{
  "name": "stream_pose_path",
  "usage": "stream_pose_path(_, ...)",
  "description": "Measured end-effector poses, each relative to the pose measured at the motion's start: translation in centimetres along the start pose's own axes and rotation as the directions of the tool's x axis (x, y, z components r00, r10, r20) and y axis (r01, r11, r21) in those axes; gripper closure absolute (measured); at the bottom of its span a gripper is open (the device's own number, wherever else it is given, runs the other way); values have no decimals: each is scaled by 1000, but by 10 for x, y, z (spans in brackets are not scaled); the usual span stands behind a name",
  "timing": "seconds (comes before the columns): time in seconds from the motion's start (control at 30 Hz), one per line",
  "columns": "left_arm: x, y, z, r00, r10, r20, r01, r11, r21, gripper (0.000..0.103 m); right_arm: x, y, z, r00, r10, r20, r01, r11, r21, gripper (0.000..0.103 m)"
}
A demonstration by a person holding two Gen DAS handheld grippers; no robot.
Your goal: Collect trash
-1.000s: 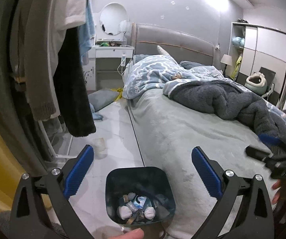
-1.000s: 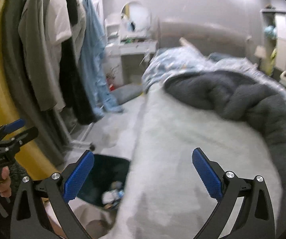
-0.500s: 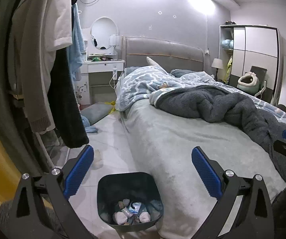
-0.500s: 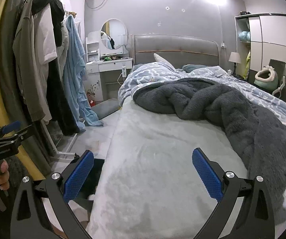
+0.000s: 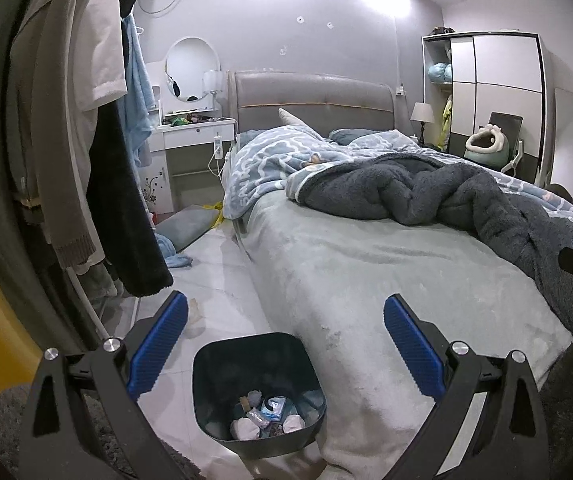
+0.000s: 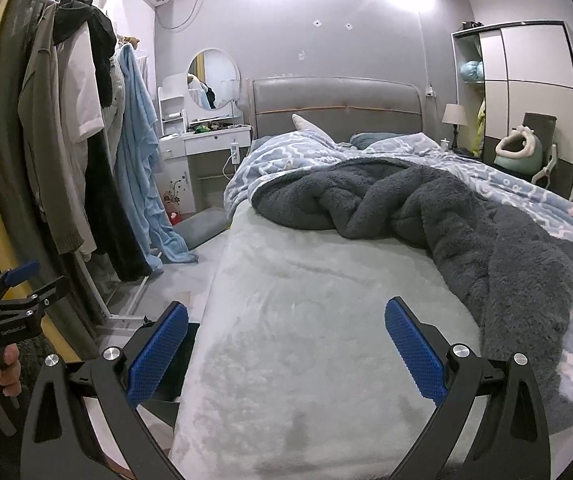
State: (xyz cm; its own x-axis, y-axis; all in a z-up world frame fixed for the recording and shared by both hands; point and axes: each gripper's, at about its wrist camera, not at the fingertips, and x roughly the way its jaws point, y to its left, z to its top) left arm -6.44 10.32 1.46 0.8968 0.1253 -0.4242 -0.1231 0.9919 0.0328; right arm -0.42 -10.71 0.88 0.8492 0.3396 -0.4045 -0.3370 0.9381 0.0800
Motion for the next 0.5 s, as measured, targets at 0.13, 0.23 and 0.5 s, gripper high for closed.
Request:
stream_pose_path(0.13,3,0,-1,1000,-2,-10,2,1000,-6,3,0,-4,-2,1000,3,1,-3,1000,3,3)
stream_pose_path(0.23,3,-1,-2,1000,-2,-9,2,1000,-2,3,0,-4,-2,1000,7,-1,-7,1000,2,3)
stream_pose_path(0.5,5,-2,-3,1000,-1,-14,1,1000,-6,3,0,-3,1,1000,15,6,-15,1000,2,3)
